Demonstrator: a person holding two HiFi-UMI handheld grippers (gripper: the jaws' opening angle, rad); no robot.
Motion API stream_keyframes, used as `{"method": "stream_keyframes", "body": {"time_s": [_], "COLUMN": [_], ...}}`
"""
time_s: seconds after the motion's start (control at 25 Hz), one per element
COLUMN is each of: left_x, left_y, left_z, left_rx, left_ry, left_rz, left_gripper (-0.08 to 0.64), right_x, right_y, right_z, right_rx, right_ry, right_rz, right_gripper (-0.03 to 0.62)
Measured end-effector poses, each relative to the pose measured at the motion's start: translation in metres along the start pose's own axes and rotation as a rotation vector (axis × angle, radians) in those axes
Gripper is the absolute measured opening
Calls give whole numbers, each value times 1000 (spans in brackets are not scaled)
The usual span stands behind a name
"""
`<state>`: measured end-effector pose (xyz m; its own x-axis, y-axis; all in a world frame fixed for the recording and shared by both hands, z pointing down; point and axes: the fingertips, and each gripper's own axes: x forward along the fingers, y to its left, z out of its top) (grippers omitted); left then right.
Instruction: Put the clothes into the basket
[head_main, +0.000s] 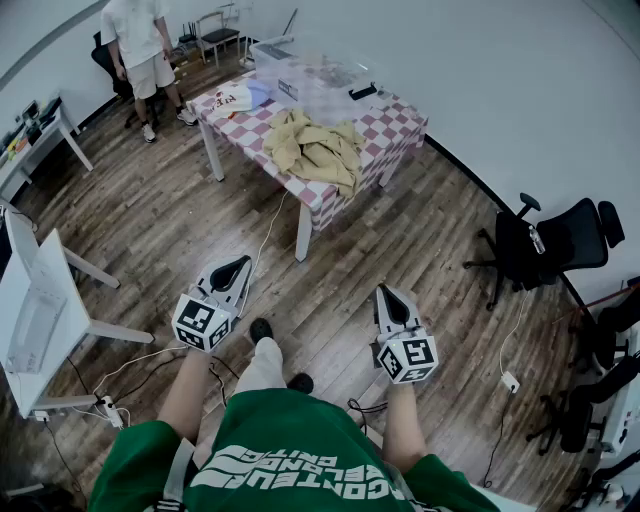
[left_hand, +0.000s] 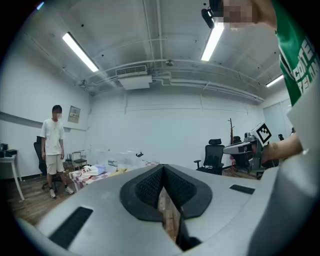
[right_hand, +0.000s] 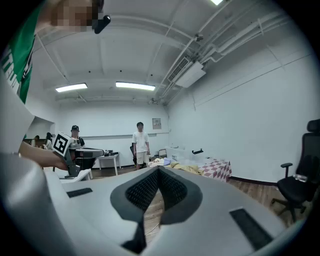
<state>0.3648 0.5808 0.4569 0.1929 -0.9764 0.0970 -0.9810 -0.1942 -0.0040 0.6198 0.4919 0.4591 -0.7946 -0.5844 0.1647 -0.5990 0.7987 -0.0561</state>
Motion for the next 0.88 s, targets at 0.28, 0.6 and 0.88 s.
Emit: {"method": "stream_keyframes", "body": {"time_s": [0.28,0.6,0.88], "left_x": [19,65,111], "left_y": [24,78,141], "left_z": [-1,3,5], "left_rx": [-4,-12,-15], "left_ry": [4,7,1], "left_rz": [-11,-33,-75], "left_gripper": [2,3,3], "right_x": [29,94,170], "right_y": [-6,-23,-30], "right_z": [-1,15,30], "right_rx": [3,35,13], "right_ry": [18,11,13], "right_rz": [-9,-25,-58], "right_gripper": [2,2,2]}}
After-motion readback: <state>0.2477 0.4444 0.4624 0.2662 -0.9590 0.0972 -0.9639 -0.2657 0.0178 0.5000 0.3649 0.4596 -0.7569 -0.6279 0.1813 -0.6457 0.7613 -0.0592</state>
